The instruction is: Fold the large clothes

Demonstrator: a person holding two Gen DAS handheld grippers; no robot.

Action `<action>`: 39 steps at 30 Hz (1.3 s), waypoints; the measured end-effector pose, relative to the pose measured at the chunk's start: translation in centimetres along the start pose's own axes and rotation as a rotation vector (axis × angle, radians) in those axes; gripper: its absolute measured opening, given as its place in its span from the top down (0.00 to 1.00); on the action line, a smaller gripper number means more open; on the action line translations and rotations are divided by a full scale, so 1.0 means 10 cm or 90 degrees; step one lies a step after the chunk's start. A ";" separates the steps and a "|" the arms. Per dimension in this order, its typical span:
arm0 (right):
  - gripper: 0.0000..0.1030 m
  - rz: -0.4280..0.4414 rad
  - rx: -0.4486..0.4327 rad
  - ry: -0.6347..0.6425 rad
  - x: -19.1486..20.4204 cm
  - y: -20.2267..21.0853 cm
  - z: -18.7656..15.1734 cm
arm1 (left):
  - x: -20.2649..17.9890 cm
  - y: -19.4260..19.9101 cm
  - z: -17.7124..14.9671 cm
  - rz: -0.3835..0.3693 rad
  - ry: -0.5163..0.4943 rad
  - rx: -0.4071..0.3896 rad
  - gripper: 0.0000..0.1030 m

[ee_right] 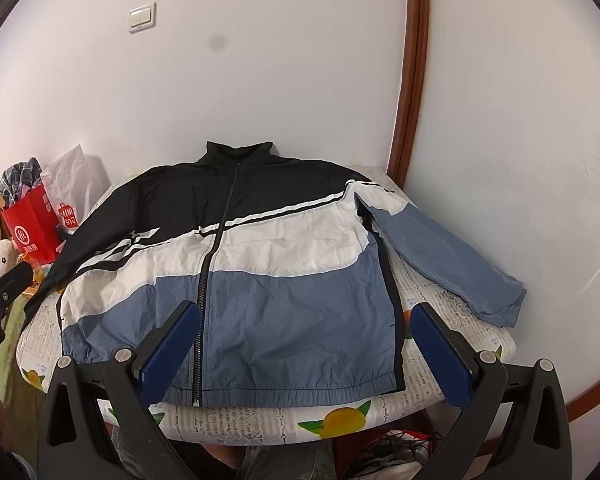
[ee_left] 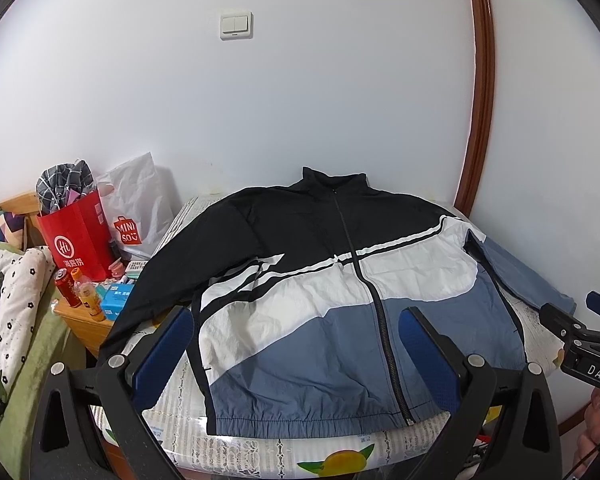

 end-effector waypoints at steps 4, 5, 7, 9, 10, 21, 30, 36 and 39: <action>0.00 -0.001 0.000 0.000 0.00 0.00 0.00 | 0.00 0.00 0.01 0.000 0.001 -0.001 0.00; 0.00 -0.001 -0.001 -0.001 0.00 0.01 0.00 | 0.00 0.00 0.01 0.000 0.000 0.000 0.00; 0.00 -0.001 -0.001 -0.002 0.00 0.02 0.00 | 0.00 0.00 0.00 0.000 0.000 0.000 0.00; 0.00 -0.001 -0.002 -0.001 -0.01 0.03 0.00 | 0.00 0.01 0.02 0.000 0.000 -0.001 0.00; 0.00 -0.001 -0.003 -0.002 -0.01 0.04 0.01 | 0.00 0.01 0.02 0.000 0.000 -0.001 0.00; 0.00 0.000 -0.007 -0.006 -0.03 0.07 0.01 | 0.00 0.01 0.02 0.000 0.000 -0.001 0.00; 0.00 0.001 -0.008 -0.007 -0.03 0.07 0.01 | -0.01 0.03 0.05 0.003 -0.001 -0.005 0.00; 0.00 0.004 -0.009 -0.008 -0.03 0.09 0.02 | -0.01 0.05 0.08 0.006 -0.003 -0.007 0.00; 0.00 0.003 -0.008 -0.010 -0.03 0.09 0.03 | 0.00 0.06 0.12 0.010 -0.001 -0.014 0.00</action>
Point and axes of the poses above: each gripper's, at about its wrist camera, not at the fingertips, and y roughly against the way its jaws point, x to its left, z to its top, the point moved 9 cm from there along -y, roughly the way its jaws point, and after that the axes turned 4 degrees about z, right-handed, at the moved point
